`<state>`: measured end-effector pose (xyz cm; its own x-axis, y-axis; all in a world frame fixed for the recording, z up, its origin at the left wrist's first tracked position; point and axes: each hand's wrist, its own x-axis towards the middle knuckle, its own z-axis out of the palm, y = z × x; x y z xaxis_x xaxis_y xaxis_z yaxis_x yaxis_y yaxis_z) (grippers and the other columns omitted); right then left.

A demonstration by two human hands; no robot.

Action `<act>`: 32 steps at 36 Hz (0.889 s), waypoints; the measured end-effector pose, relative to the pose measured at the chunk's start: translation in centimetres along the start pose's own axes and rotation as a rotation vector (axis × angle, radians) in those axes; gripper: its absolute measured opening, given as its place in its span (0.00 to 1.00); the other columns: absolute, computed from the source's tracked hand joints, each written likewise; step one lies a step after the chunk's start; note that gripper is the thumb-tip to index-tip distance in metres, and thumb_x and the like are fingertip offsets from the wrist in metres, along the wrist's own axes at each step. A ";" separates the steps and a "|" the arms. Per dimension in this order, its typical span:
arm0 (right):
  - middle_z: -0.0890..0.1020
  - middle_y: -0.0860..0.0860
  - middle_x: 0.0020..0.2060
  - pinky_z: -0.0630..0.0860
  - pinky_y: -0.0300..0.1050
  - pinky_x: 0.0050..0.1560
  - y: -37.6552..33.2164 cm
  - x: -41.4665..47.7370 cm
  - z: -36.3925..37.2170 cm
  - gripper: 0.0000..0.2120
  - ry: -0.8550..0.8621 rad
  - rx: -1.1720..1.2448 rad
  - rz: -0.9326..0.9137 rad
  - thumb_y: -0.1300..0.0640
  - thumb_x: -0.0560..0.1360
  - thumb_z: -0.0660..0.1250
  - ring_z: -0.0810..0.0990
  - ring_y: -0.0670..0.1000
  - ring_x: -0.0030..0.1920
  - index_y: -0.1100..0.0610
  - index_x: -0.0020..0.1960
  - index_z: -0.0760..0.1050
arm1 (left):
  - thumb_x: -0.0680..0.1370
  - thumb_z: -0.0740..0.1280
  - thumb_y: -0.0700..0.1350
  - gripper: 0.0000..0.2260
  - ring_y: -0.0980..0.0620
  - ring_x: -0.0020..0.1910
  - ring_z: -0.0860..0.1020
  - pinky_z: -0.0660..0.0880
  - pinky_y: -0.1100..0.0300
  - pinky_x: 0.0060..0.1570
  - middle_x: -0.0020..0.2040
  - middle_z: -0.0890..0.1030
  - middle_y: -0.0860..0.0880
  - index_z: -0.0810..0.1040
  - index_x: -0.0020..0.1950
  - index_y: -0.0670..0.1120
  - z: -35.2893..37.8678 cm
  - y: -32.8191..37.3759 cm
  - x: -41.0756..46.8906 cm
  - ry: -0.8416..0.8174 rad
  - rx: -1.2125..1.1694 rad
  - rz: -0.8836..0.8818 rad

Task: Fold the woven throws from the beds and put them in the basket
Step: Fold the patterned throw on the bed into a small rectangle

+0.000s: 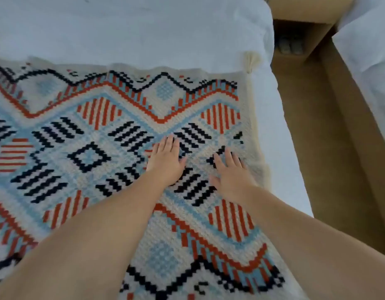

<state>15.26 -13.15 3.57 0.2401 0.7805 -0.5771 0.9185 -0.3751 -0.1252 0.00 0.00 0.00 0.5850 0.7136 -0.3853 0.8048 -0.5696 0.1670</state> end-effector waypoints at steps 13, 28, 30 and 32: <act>0.36 0.57 0.77 0.37 0.57 0.76 4.7 15.5 -0.5 0.37 0.342 -0.142 -0.056 0.32 0.77 0.36 0.34 0.57 0.77 0.52 0.78 0.34 | 0.78 0.44 0.57 0.31 0.49 0.77 0.39 0.36 0.52 0.74 0.78 0.41 0.47 0.42 0.78 0.47 7.1 -0.7 7.3 0.274 -0.034 -0.032; 0.48 0.60 0.78 0.43 0.57 0.76 9.7 29.8 -13.2 0.29 0.416 -0.124 0.080 0.49 0.82 0.47 0.46 0.60 0.78 0.59 0.79 0.44 | 0.76 0.52 0.54 0.33 0.42 0.77 0.48 0.43 0.48 0.74 0.77 0.50 0.39 0.47 0.77 0.41 8.4 -1.8 8.5 0.260 -0.023 0.019; 0.56 0.61 0.76 0.48 0.60 0.75 9.9 30.4 -14.3 0.29 0.431 -0.135 0.078 0.55 0.80 0.54 0.52 0.60 0.76 0.60 0.77 0.49 | 0.75 0.52 0.53 0.33 0.43 0.77 0.47 0.41 0.48 0.74 0.78 0.50 0.40 0.47 0.77 0.41 8.5 -1.9 8.6 0.265 -0.019 0.028; 0.65 0.62 0.70 0.50 0.62 0.74 9.9 30.3 -15.2 0.28 0.427 -0.162 0.094 0.60 0.75 0.58 0.60 0.62 0.73 0.60 0.74 0.56 | 0.75 0.52 0.53 0.33 0.44 0.77 0.45 0.41 0.49 0.74 0.77 0.50 0.40 0.48 0.77 0.40 8.5 -1.9 8.7 0.276 -0.018 0.035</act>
<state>36.45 14.40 -2.89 0.4014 0.8956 -0.1919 0.9156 -0.3977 0.0590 2.69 3.86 -11.40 0.6160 0.7790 -0.1171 0.7835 -0.5905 0.1934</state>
